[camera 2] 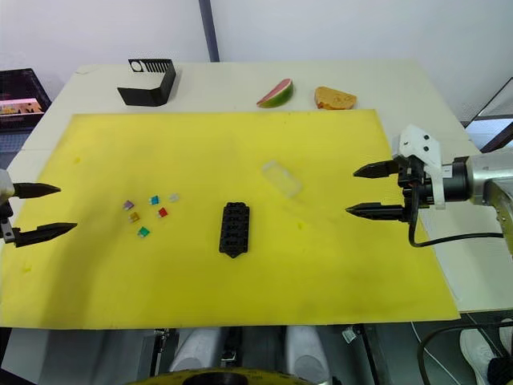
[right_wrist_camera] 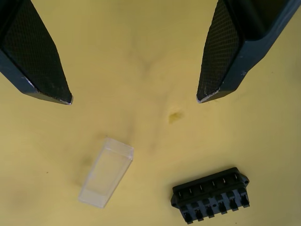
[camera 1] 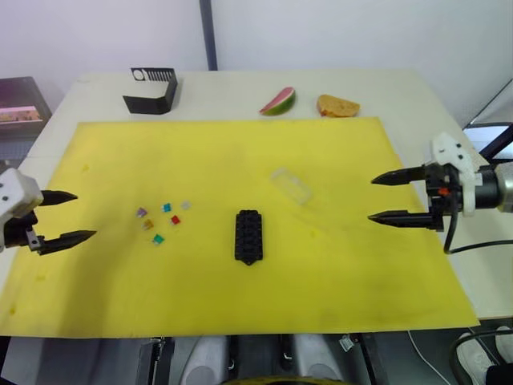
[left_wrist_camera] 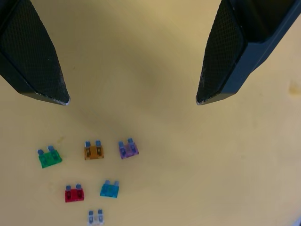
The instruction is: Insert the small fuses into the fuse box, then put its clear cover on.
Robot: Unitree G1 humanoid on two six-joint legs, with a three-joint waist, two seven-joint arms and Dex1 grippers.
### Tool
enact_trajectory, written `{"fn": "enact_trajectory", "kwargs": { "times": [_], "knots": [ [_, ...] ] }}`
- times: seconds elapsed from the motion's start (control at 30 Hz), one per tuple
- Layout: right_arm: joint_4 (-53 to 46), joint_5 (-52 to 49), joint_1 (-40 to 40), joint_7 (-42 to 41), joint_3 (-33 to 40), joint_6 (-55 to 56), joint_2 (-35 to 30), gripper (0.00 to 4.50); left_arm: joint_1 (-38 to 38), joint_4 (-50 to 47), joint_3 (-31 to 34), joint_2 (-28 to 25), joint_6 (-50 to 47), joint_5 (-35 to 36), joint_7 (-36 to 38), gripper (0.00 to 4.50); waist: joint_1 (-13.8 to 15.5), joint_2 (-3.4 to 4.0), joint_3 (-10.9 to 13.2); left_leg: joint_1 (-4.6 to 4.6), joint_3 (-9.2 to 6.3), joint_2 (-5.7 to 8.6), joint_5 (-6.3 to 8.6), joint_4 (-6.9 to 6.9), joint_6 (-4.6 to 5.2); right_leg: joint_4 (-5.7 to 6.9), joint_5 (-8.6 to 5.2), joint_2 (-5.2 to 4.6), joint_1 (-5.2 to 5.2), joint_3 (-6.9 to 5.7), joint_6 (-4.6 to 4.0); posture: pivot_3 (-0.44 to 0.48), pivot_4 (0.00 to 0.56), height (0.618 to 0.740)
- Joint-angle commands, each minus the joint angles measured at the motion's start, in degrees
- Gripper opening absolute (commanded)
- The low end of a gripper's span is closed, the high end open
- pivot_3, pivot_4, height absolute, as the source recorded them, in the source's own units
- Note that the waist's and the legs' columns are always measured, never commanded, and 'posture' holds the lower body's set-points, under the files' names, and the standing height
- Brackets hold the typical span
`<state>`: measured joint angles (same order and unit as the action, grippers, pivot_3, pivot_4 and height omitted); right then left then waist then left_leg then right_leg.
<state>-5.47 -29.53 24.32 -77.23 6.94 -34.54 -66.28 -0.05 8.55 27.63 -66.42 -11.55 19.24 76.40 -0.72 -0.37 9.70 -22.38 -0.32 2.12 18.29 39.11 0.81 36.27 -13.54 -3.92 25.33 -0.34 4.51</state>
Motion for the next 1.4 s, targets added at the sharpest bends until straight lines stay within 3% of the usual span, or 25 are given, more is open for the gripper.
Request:
{"fn": "enact_trajectory", "kwargs": {
  "times": [0.03, 0.97, 1.17, 1.4],
  "knots": [
    [-1.6, -0.5, 0.0, 0.2, 2.1, 0.1, -1.0, 4.44, -1.1, 0.9, -0.2, -2.0, 1.3, -0.5, 0.7, 4.50, 0.0, 0.00, 0.0, 0.00, 0.00, 0.00, 0.00, 0.00, 0.00, 0.00, 0.00, 0.00, 0.00, 0.00, 0.00, 0.000, 0.150, 0.740],
    [-2.4, -0.7, 1.3, 1.6, 1.1, -0.4, 0.0, 4.44, -1.0, 1.1, 0.2, -3.1, -5.4, 1.4, 1.0, 4.50, 0.0, 0.01, 0.0, 0.00, 0.01, 0.00, 0.00, 0.01, 0.00, 0.01, 0.00, 0.00, 0.00, 0.00, 0.00, 0.000, 0.150, 0.740],
    [-4.6, -1.8, 5.0, 3.4, -1.2, -2.5, 3.2, 4.44, -4.2, 2.5, -1.3, -0.8, -12.7, 5.4, 0.0, 4.50, 0.0, 0.01, 0.0, 0.00, 0.01, 0.00, 0.00, 0.01, 0.00, 0.04, 0.00, 0.00, 0.00, 0.00, 0.00, 0.000, 0.150, 0.740],
    [-9.5, -3.4, 16.6, 6.9, -9.2, -7.5, 12.6, 4.44, -11.8, 8.4, -8.9, 1.3, -33.0, 12.5, 3.8, 4.50, -0.2, 0.00, 0.0, 0.01, 0.02, 0.01, -0.01, 0.07, 0.00, 0.15, 0.01, 0.05, 0.03, -0.01, 0.02, 0.000, 0.150, 0.740]
  ]
}}
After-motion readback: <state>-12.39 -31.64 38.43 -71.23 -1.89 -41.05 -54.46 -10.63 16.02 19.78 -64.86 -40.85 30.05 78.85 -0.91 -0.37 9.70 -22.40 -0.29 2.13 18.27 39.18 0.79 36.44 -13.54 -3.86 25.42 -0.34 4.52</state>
